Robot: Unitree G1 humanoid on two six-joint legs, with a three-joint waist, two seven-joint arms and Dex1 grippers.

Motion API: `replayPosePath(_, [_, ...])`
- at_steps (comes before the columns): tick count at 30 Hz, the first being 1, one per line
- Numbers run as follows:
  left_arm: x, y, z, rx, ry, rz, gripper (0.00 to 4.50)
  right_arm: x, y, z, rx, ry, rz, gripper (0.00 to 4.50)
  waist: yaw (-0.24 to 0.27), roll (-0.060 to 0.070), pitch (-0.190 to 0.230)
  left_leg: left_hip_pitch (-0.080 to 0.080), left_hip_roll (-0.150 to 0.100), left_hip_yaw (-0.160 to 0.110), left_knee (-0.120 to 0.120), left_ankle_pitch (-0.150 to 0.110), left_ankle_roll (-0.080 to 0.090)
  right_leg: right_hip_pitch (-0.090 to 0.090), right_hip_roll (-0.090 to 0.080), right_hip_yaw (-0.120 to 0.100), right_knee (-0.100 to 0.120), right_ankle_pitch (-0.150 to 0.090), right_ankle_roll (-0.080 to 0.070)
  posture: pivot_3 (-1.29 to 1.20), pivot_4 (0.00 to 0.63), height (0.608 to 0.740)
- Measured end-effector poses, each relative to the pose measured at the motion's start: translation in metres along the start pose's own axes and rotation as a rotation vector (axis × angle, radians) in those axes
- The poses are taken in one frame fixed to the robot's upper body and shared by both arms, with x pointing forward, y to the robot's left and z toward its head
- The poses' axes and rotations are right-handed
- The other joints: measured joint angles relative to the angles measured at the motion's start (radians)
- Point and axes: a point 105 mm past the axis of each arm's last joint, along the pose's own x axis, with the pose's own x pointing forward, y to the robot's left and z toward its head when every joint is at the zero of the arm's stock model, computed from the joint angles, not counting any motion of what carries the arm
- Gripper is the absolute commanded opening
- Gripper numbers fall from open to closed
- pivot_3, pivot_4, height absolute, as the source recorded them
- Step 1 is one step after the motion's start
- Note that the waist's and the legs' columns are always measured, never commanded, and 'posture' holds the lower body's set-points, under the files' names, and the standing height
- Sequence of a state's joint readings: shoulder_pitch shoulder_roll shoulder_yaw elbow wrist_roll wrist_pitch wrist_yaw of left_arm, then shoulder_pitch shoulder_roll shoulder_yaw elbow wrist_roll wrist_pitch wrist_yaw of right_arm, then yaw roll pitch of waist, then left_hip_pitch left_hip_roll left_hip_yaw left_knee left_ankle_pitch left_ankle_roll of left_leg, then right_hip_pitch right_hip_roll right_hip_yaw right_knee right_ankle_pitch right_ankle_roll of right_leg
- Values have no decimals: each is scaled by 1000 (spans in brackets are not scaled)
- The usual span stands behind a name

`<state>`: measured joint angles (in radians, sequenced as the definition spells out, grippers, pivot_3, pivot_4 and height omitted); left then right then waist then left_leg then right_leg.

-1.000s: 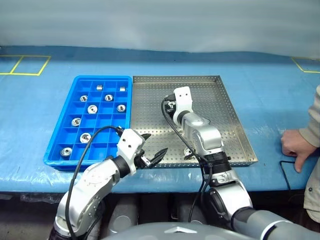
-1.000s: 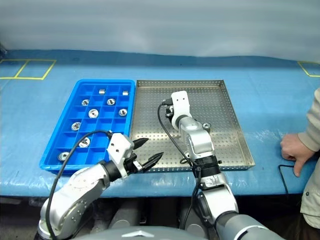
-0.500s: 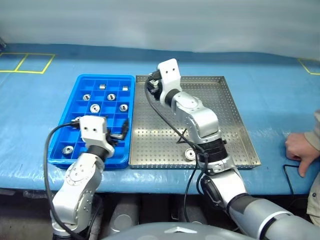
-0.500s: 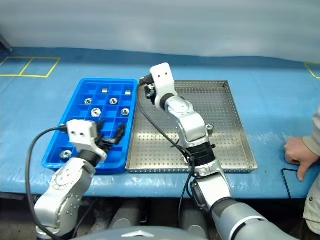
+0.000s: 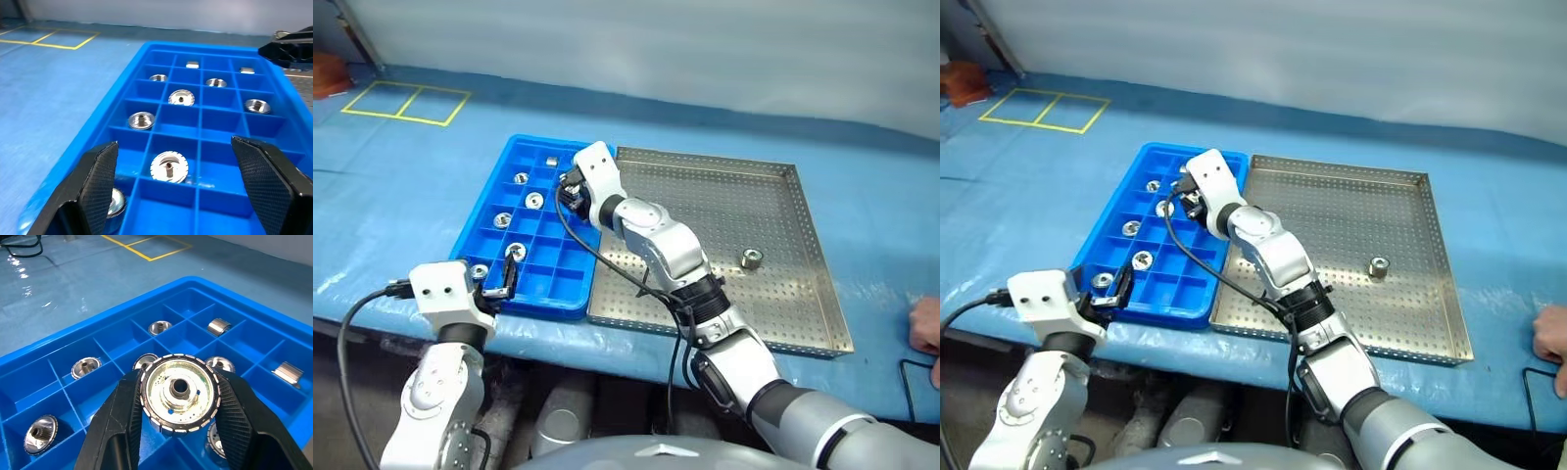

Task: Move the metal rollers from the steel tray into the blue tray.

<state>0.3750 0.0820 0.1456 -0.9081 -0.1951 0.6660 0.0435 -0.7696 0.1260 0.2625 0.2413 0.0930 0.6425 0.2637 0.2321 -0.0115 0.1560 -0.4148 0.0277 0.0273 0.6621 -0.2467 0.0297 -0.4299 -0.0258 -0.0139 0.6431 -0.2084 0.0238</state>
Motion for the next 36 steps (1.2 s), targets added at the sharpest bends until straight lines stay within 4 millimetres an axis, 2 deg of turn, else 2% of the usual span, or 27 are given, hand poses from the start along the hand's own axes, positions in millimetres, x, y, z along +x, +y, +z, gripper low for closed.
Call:
replayPosePath(11, [2,-3,-1,20,11,-3,4029,4,7,-45,-13,134,18,1703,96,0,0,-2,0,0,0,-1,-1,-2,0,-3,0,0,0,520,150,740])
replayPosePath(16, [6,-9,4,22,-4,-31,4029,1,-1,-50,1,145,-17,1703,117,0,0,-2,0,-1,0,-1,-2,-2,0,-4,-1,-1,0,491,150,740])
replayPosePath(24, [12,-20,10,30,-23,-88,4029,-5,-12,-53,-1,149,-50,1703,121,0,0,-2,0,-1,0,-2,-3,-2,1,-6,0,0,0,448,150,740])
replayPosePath(32, [19,-31,8,37,-10,-150,4029,-16,-3,-49,15,127,7,4343,107,0,0,-3,0,-3,0,-1,-5,0,1,-13,0,-1,0,362,150,740])
replayPosePath(33, [20,-33,10,37,-16,-161,4029,-17,-3,-48,19,123,4,4472,102,0,0,-3,0,-4,0,-1,-5,0,1,-13,0,-1,0,344,150,740])
replayPosePath(36, [24,-39,10,40,-18,-197,4029,-25,-10,-41,27,98,-33,4472,79,0,-1,-3,0,-5,0,-1,-6,0,1,-14,0,-1,-1,290,150,740])
